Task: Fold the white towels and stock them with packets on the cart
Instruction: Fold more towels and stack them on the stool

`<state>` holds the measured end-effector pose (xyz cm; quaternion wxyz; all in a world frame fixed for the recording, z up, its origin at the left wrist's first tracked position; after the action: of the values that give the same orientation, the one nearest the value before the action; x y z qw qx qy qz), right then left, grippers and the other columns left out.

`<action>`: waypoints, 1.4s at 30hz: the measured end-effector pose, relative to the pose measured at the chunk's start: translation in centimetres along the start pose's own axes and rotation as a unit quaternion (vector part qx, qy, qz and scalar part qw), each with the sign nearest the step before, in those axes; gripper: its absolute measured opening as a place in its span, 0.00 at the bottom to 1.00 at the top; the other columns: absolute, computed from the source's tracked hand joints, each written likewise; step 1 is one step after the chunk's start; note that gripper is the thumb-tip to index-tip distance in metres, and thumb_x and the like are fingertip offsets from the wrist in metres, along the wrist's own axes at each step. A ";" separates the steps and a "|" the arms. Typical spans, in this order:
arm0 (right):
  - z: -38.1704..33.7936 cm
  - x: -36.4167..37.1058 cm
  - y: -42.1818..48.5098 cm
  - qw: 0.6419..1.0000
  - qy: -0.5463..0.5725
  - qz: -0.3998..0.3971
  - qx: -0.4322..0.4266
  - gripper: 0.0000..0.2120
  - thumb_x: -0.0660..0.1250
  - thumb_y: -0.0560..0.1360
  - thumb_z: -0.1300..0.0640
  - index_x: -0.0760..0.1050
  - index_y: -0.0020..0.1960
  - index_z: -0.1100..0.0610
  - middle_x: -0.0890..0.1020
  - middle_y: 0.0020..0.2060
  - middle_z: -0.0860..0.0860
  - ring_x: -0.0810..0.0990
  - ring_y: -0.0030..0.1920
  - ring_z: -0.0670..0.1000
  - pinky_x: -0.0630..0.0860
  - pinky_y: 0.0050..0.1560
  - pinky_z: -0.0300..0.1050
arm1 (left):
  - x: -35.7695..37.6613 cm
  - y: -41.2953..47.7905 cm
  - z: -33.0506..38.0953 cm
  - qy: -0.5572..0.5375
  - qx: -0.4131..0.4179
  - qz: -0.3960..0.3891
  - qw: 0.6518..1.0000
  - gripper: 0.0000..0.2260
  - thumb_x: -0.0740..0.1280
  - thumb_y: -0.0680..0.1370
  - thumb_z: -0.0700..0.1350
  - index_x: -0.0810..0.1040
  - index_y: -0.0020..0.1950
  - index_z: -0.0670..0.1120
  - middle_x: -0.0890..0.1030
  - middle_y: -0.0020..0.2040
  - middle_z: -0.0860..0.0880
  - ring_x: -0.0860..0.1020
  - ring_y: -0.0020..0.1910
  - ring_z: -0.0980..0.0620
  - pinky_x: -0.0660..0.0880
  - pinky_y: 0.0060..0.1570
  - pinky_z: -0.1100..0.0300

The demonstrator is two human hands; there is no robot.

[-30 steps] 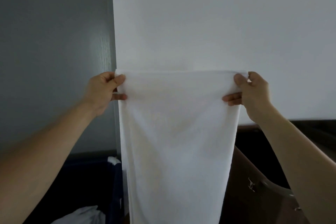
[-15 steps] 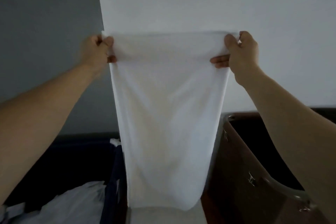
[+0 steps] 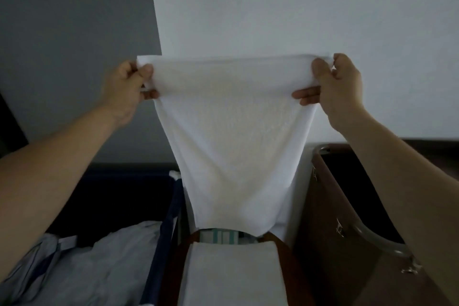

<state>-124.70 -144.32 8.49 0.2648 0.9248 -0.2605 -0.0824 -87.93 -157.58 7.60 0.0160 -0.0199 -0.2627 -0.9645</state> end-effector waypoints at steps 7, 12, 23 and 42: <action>4.3 -1.9 -14.0 0.993 -0.048 -0.042 0.095 0.05 0.61 0.83 0.55 0.68 0.51 0.56 0.81 0.45 0.58 0.85 0.34 0.62 0.80 0.34 0.52 | -5.2 -15.3 -3.8 -0.014 -0.111 -0.042 0.993 0.04 0.63 0.82 0.41 0.77 0.51 0.45 0.81 0.49 0.48 0.81 0.49 0.49 0.83 0.45 0.56; 8.0 -3.5 -26.2 0.973 -0.102 -0.059 0.199 0.03 0.61 0.82 0.55 0.72 0.53 0.54 0.82 0.45 0.59 0.85 0.34 0.61 0.81 0.31 0.49 | -9.4 -27.7 -8.0 0.020 -0.239 -0.099 0.966 0.08 0.64 0.81 0.41 0.77 0.56 0.38 0.81 0.52 0.42 0.82 0.51 0.44 0.83 0.46 0.53; 10.9 -7.7 -37.9 0.907 -0.225 -0.143 0.325 0.08 0.65 0.80 0.56 0.77 0.50 0.61 0.79 0.26 0.57 0.77 0.25 0.55 0.68 0.24 0.41 | -13.3 -39.0 -12.1 0.080 -0.338 -0.220 0.912 0.13 0.72 0.75 0.51 0.83 0.52 0.43 0.85 0.50 0.42 0.82 0.53 0.40 0.77 0.60 0.42; 45.5 0.6 -24.0 0.837 -0.160 -0.122 0.509 0.09 0.65 0.81 0.54 0.77 0.56 0.58 0.82 0.53 0.58 0.81 0.52 0.58 0.78 0.57 0.61 | 0.3 -24.1 -45.6 0.200 -0.479 -0.108 0.848 0.12 0.67 0.80 0.46 0.78 0.61 0.42 0.81 0.56 0.45 0.80 0.54 0.45 0.77 0.52 0.53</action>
<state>-126.90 -147.58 -42.78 -0.3003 0.9274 -0.1898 -0.1166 -90.54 -159.96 -43.85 -0.0478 0.1966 0.2407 -0.9493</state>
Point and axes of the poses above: each hand's wrist, its own y-axis towards the middle knuckle, its own x-axis out of the palm, z = x × y, the point moved 4 cm from there along y, towards the middle knuckle
